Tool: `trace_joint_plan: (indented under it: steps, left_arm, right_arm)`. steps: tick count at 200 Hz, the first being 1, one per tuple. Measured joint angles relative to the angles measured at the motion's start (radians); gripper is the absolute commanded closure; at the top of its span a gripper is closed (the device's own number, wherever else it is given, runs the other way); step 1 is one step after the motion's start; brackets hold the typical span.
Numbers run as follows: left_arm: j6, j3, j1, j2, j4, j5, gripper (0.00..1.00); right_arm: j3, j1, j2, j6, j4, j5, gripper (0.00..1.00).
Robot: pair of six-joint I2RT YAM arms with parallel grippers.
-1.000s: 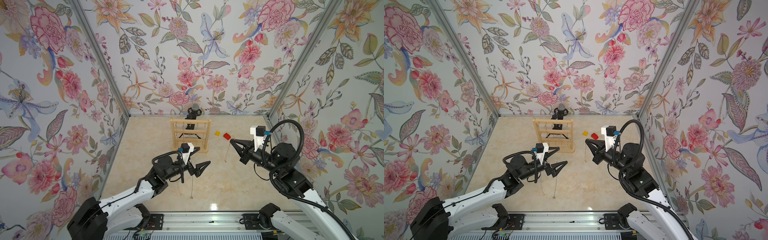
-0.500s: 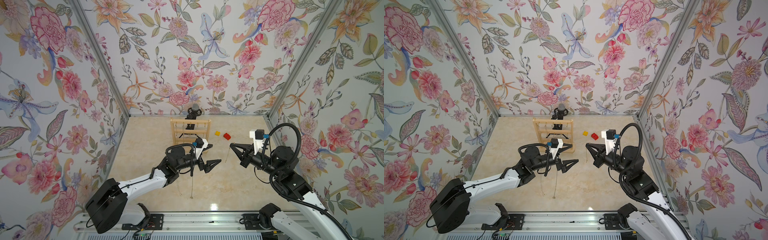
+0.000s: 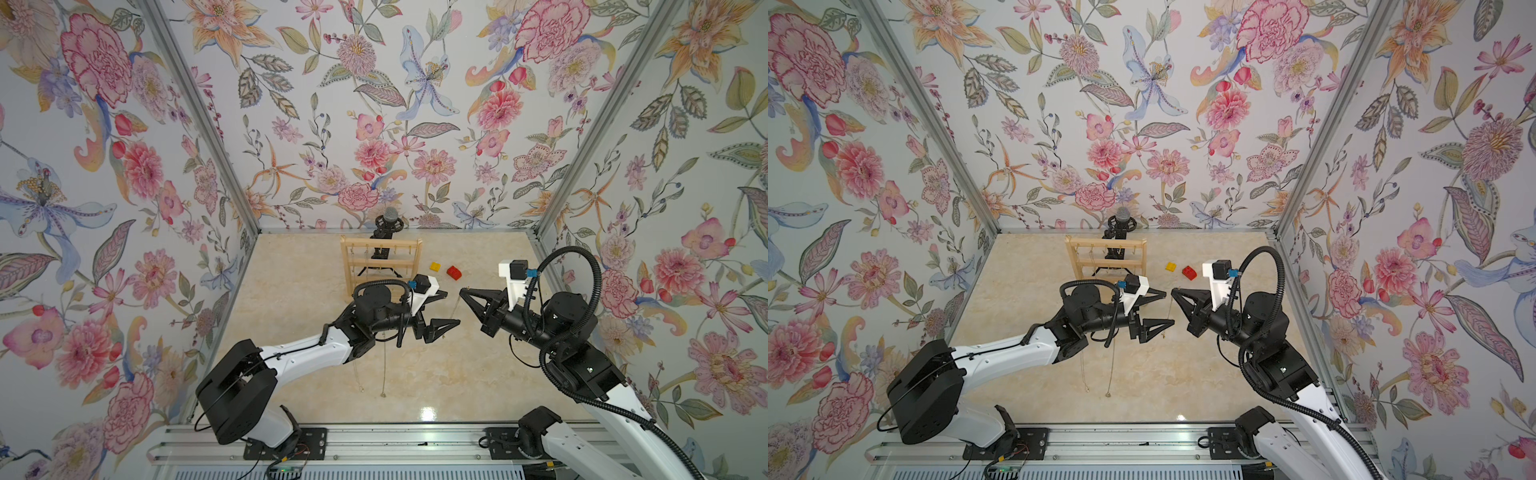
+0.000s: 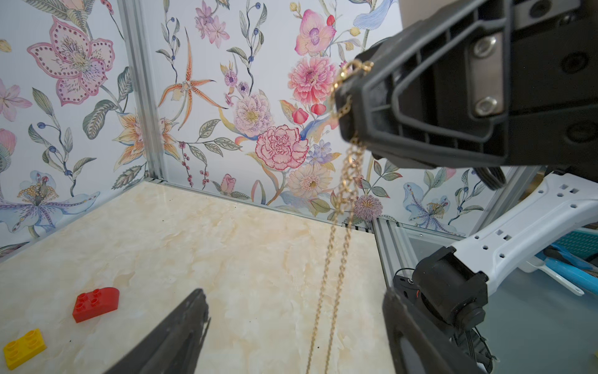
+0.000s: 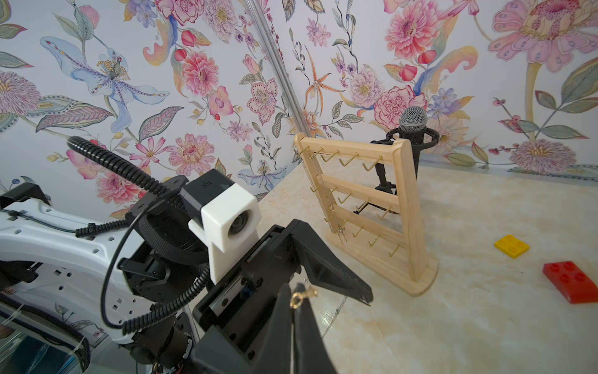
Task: Take the necklace off the jewelry display stand
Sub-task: Take off the necklace from the stand.
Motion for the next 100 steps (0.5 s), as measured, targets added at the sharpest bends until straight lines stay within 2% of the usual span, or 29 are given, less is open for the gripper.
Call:
trace_joint_plan:
  steps: [67,100]
  left_arm:
    - [-0.007,0.038,-0.014,0.093,-0.023,0.033,0.44]
    - [-0.017,0.038,-0.018,0.118,-0.021,0.053,0.5]
  right_arm:
    - [0.001,-0.005,0.0,0.0,-0.002,-0.003,1.0]
    - [0.007,-0.006,0.0,0.0,-0.006,-0.003,1.0]
